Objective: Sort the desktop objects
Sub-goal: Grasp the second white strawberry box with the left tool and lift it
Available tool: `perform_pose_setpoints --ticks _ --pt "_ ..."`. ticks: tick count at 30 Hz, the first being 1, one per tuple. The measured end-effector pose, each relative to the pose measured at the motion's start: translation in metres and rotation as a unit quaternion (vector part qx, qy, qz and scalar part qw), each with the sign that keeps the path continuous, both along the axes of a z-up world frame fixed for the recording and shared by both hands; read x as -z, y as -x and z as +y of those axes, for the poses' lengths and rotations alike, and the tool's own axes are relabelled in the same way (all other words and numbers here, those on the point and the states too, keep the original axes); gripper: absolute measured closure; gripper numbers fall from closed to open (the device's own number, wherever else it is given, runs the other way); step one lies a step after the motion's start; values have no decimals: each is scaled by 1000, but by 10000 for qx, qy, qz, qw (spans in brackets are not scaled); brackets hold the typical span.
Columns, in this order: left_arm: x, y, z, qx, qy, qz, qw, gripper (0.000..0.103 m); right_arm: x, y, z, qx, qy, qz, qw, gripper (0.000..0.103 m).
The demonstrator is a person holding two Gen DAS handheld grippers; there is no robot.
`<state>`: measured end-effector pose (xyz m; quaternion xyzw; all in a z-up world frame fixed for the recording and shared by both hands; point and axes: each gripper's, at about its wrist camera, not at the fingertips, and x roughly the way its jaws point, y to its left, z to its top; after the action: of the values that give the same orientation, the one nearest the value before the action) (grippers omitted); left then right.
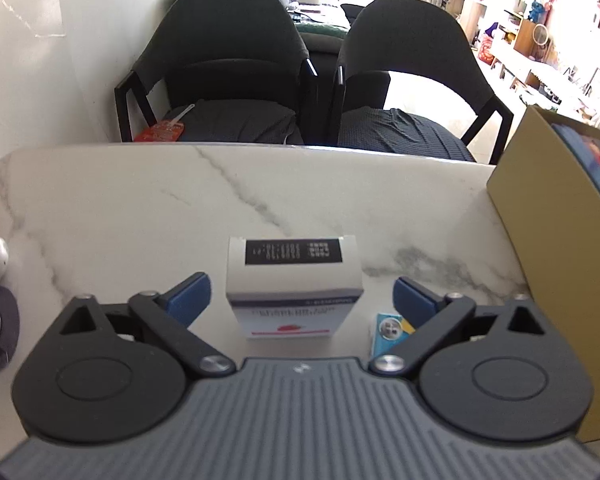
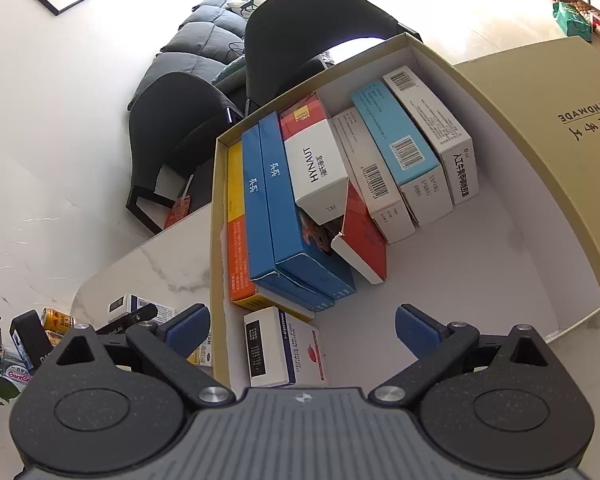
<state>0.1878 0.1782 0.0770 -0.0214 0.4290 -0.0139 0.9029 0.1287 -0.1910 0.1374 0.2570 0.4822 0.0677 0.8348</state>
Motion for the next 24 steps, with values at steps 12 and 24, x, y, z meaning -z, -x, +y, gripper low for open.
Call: perform_pose_setpoints --ticks 12,24 --pt "2 14 3 201 -121 44 9997 45 4 -5 8 -104 -34 113 9999 3" --pt "-4 40 11 136 -125 133 9997 45 5 -5 15 -180 -123 139 9997 3"
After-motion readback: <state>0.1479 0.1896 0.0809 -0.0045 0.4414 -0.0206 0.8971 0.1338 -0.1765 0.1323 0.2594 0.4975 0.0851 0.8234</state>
